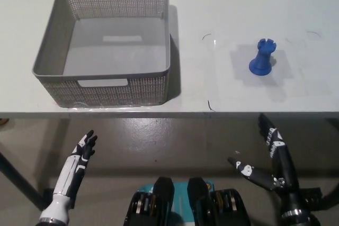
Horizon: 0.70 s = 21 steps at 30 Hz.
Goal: Use the right hand to pick up a chess pieces and put it into a container on the left hand side
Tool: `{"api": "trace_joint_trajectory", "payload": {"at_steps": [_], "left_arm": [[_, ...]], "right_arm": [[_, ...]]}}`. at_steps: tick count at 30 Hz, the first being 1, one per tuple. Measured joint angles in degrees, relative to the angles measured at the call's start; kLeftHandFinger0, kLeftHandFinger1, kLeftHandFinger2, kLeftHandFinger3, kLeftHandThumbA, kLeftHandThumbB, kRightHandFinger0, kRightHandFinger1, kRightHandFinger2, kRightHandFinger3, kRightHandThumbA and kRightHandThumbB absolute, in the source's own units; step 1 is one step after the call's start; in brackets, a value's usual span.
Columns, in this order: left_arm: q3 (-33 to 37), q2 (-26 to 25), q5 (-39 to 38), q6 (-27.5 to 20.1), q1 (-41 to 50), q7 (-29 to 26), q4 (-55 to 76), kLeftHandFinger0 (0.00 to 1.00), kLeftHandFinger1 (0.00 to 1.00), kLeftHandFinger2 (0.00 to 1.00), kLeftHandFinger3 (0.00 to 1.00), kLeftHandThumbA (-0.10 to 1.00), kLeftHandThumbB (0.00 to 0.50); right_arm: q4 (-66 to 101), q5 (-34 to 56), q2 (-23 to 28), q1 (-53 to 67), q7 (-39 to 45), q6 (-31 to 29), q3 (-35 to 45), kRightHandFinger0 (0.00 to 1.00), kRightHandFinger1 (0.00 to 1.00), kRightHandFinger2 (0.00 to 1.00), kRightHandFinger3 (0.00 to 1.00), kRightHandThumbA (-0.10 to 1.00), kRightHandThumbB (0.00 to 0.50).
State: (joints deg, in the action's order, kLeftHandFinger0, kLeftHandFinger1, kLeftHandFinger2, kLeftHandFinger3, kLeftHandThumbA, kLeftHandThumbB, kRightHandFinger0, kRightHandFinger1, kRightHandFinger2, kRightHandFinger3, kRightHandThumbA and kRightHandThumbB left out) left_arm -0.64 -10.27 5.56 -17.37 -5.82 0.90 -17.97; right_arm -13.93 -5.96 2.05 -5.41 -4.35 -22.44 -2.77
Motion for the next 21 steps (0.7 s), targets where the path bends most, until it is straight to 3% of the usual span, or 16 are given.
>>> {"api": "trace_joint_trajectory", "payload": {"at_steps": [1, 2, 8, 12, 14, 17, 21], "left_arm": [[0.02, 0.00, -0.08, -0.01, 0.02, 0.06, 0.22, 1.00, 1.00, 1.00, 1.00, 1.00, 0.195], [0.03, 0.00, -0.17, -0.01, 0.08, 0.14, 0.58, 1.00, 1.00, 1.00, 1.00, 1.00, 0.202], [0.07, 0.02, -0.67, -0.04, 0.54, 0.78, 2.20, 1.00, 1.00, 1.00, 1.00, 1.00, 0.203], [0.12, 0.02, -1.51, -0.04, 1.04, 1.48, 2.55, 1.00, 1.00, 1.00, 1.00, 1.00, 0.191], [0.12, 0.02, -1.78, -0.04, 1.13, 1.81, 2.60, 1.00, 1.00, 1.00, 1.00, 1.00, 0.187], [0.12, 0.02, -2.20, -0.03, 1.11, 2.26, 2.64, 1.00, 1.00, 1.00, 1.00, 1.00, 0.198], [0.12, 0.02, -2.51, -0.03, 1.10, 2.69, 2.65, 1.00, 1.00, 1.00, 1.00, 1.00, 0.191]], "right_arm": [[0.86, -0.57, -0.11, 0.67, -0.68, -0.03, -0.02, 1.00, 1.00, 1.00, 1.00, 1.00, 0.150], [2.28, -1.36, -0.21, 1.47, -1.73, -0.07, -0.07, 1.00, 1.00, 1.00, 1.00, 1.00, 0.120], [9.15, -3.84, 0.12, 2.77, -6.23, -0.21, -0.26, 1.00, 1.00, 1.00, 1.00, 0.99, 0.119], [12.94, -4.66, 0.49, 0.91, -7.21, -0.29, 1.22, 1.00, 1.00, 1.00, 1.00, 1.00, 0.228], [13.78, -5.57, 0.70, -0.97, -7.45, -0.17, 2.26, 1.00, 1.00, 1.00, 1.00, 1.00, 0.240], [14.20, -6.62, 1.30, -4.85, -7.47, 1.27, 3.70, 1.00, 1.00, 1.00, 1.00, 1.00, 0.330], [13.86, -7.90, 3.12, -11.03, -7.36, 6.16, 5.66, 1.00, 1.00, 1.00, 1.00, 1.00, 0.371]]}}
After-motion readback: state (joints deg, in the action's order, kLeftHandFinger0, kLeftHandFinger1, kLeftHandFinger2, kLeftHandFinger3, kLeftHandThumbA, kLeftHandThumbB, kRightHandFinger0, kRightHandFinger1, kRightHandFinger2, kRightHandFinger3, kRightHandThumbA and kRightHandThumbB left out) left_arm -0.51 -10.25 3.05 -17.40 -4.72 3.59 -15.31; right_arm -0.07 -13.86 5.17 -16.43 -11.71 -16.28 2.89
